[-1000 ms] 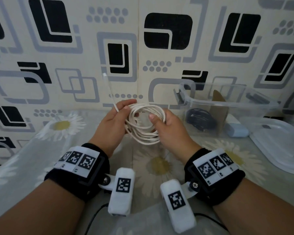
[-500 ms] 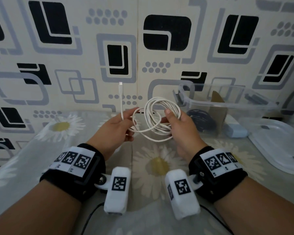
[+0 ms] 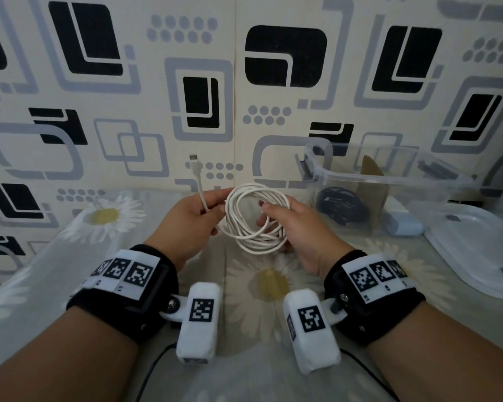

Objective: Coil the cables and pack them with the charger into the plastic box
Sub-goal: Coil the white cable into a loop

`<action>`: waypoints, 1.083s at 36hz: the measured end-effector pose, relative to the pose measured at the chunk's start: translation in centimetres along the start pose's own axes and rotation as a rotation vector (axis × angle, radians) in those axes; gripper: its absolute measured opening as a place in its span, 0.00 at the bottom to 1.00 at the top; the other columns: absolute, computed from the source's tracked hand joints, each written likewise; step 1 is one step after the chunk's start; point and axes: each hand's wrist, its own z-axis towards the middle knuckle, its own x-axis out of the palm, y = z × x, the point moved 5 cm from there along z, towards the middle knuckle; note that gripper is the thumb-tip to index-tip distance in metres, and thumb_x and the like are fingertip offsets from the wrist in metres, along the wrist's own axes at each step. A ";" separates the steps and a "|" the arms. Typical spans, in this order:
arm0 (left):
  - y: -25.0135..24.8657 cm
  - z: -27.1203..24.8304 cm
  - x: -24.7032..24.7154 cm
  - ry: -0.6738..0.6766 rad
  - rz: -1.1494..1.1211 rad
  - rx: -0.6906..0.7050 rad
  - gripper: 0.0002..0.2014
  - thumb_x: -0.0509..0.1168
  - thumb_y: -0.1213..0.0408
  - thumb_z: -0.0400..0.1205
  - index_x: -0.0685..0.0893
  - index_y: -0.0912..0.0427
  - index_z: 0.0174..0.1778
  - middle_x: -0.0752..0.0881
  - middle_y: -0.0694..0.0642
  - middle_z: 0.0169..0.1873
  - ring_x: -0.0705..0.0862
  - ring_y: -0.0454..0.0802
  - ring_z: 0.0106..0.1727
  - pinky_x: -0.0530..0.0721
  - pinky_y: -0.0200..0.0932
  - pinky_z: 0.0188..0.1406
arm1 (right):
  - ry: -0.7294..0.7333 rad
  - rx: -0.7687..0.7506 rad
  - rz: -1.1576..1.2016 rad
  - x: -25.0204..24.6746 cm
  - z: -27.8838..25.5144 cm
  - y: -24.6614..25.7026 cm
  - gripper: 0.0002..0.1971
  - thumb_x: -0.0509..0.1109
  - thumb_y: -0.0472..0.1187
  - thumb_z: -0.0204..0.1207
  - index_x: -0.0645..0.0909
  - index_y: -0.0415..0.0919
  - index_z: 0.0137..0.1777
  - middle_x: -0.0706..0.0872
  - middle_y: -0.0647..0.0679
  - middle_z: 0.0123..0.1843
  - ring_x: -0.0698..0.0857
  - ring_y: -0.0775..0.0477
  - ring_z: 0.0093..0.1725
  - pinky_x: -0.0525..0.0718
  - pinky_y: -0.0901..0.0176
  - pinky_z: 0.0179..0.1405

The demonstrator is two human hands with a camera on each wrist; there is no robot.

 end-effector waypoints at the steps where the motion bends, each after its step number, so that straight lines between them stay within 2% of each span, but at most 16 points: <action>1: -0.1 0.0 0.0 0.008 0.006 0.001 0.17 0.60 0.64 0.87 0.86 0.34 0.58 0.90 0.41 0.53 0.85 0.52 0.55 0.82 0.56 0.61 | 0.004 -0.002 -0.011 0.0 0.0 0.0 0.07 0.68 0.47 0.81 0.82 0.47 0.53 0.88 0.51 0.36 0.84 0.52 0.34 0.77 0.60 0.33; 4: -0.2 -0.1 0.3 0.042 0.011 -0.003 0.17 0.60 0.61 0.88 0.86 0.31 0.57 0.90 0.42 0.53 0.84 0.60 0.60 0.81 0.60 0.63 | -0.001 -0.025 -0.042 0.1 0.1 -0.1 0.09 0.69 0.48 0.80 0.81 0.46 0.56 0.86 0.51 0.37 0.85 0.52 0.38 0.82 0.58 0.41; 6: -0.1 -0.2 0.5 0.063 0.002 -0.017 0.15 0.60 0.60 0.88 0.86 0.32 0.59 0.90 0.45 0.54 0.84 0.62 0.57 0.82 0.61 0.61 | -0.018 -0.049 -0.064 0.1 0.1 -0.3 0.10 0.70 0.48 0.79 0.81 0.45 0.57 0.87 0.50 0.39 0.85 0.52 0.39 0.84 0.57 0.44; 7: 0.0 -0.1 0.5 0.065 0.002 -0.022 0.15 0.60 0.59 0.87 0.86 0.33 0.60 0.90 0.44 0.53 0.84 0.58 0.52 0.83 0.57 0.57 | -0.032 -0.060 -0.074 0.1 0.2 -0.3 0.10 0.71 0.47 0.79 0.81 0.45 0.57 0.88 0.49 0.41 0.86 0.51 0.41 0.86 0.54 0.46; 9: 0.2 0.1 0.5 0.057 0.002 -0.021 0.15 0.60 0.60 0.87 0.86 0.35 0.60 0.90 0.40 0.50 0.80 0.46 0.45 0.81 0.43 0.45 | -0.071 -0.074 -0.098 -0.1 0.4 -0.4 0.06 0.71 0.44 0.79 0.81 0.48 0.54 0.89 0.47 0.47 0.88 0.47 0.47 0.86 0.50 0.53; 11: 0.3 0.1 0.6 0.051 0.002 -0.037 0.19 0.58 0.66 0.87 0.85 0.35 0.60 0.89 0.37 0.49 0.79 0.40 0.43 0.77 0.36 0.42 | -0.108 -0.085 -0.120 -0.2 0.5 -0.4 0.04 0.69 0.41 0.79 0.81 0.49 0.52 0.89 0.46 0.50 0.88 0.45 0.50 0.85 0.49 0.55; 13: 0.4 0.2 0.5 0.038 -0.011 -0.059 0.24 0.55 0.73 0.85 0.84 0.37 0.61 0.88 0.40 0.49 0.79 0.41 0.45 0.78 0.37 0.44 | -0.152 -0.092 -0.125 -0.4 0.7 -0.4 0.05 0.67 0.39 0.78 0.81 0.45 0.52 0.89 0.43 0.48 0.87 0.44 0.47 0.85 0.48 0.52; 16: 0.9 0.5 -0.1 -0.026 -0.089 -0.111 0.24 0.54 0.77 0.82 0.84 0.46 0.63 0.84 0.47 0.47 0.79 0.47 0.47 0.80 0.43 0.46 | -0.216 -0.067 -0.092 -1.0 1.0 -0.5 0.04 0.65 0.38 0.78 0.80 0.43 0.50 0.85 0.44 0.39 0.84 0.47 0.37 0.83 0.51 0.41; 23: 0.9 0.6 -0.4 -0.046 -0.038 -0.142 0.23 0.50 0.79 0.82 0.83 0.52 0.59 0.84 0.49 0.37 0.80 0.46 0.41 0.79 0.42 0.42 | -0.285 -0.007 -0.021 -1.7 0.9 -0.9 0.07 0.66 0.38 0.75 0.81 0.39 0.51 0.82 0.46 0.34 0.80 0.47 0.32 0.76 0.59 0.29; 26: 1.0 0.8 -1.2 -0.112 -0.018 -0.162 0.21 0.48 0.78 0.81 0.81 0.52 0.54 0.82 0.52 0.34 0.80 0.47 0.40 0.79 0.42 0.39 | -0.301 0.009 0.017 -1.7 0.9 -0.9 0.08 0.67 0.39 0.73 0.81 0.38 0.50 0.83 0.45 0.34 0.81 0.45 0.31 0.75 0.59 0.26; 28: 1.3 0.9 -1.7 -0.166 -0.035 -0.198 0.19 0.48 0.77 0.82 0.79 0.53 0.54 0.81 0.53 0.34 0.79 0.50 0.39 0.77 0.43 0.35 | -0.307 0.024 0.039 -1.7 0.9 -1.0 0.06 0.67 0.38 0.73 0.81 0.39 0.48 0.84 0.44 0.35 0.81 0.45 0.30 0.74 0.59 0.23; 31: 1.6 0.9 -1.9 -0.197 -0.058 -0.237 0.18 0.48 0.77 0.83 0.73 0.55 0.64 0.81 0.55 0.38 0.79 0.53 0.37 0.76 0.45 0.32 | -0.278 0.027 0.085 -1.7 0.7 -0.8 0.03 0.65 0.36 0.75 0.80 0.40 0.44 0.83 0.44 0.33 0.81 0.46 0.28 0.75 0.61 0.22; 35: 1.2 0.8 -1.3 -0.177 -0.087 -0.236 0.20 0.52 0.73 0.87 0.64 0.49 0.72 0.81 0.56 0.42 0.77 0.52 0.33 0.76 0.44 0.32 | -0.201 0.003 0.145 -1.1 0.6 -0.4 0.07 0.63 0.33 0.78 0.80 0.44 0.44 0.82 0.48 0.30 0.82 0.49 0.28 0.80 0.59 0.28; 37: 1.3 0.8 -1.2 -0.181 -0.037 -0.236 0.19 0.53 0.70 0.87 0.63 0.49 0.73 0.82 0.57 0.42 0.76 0.52 0.31 0.78 0.46 0.32 | -0.172 -0.012 0.140 -0.8 0.6 -0.3 0.07 0.62 0.32 0.78 0.80 0.44 0.46 0.82 0.47 0.31 0.83 0.47 0.31 0.82 0.54 0.34; 39: 1.5 0.9 -1.3 -0.152 0.089 -0.203 0.16 0.53 0.66 0.88 0.67 0.50 0.72 0.83 0.55 0.40 0.77 0.53 0.31 0.79 0.47 0.34 | -0.133 -0.023 0.135 -0.4 0.4 -0.2 0.08 0.62 0.32 0.79 0.80 0.44 0.47 0.83 0.46 0.31 0.83 0.47 0.32 0.81 0.53 0.36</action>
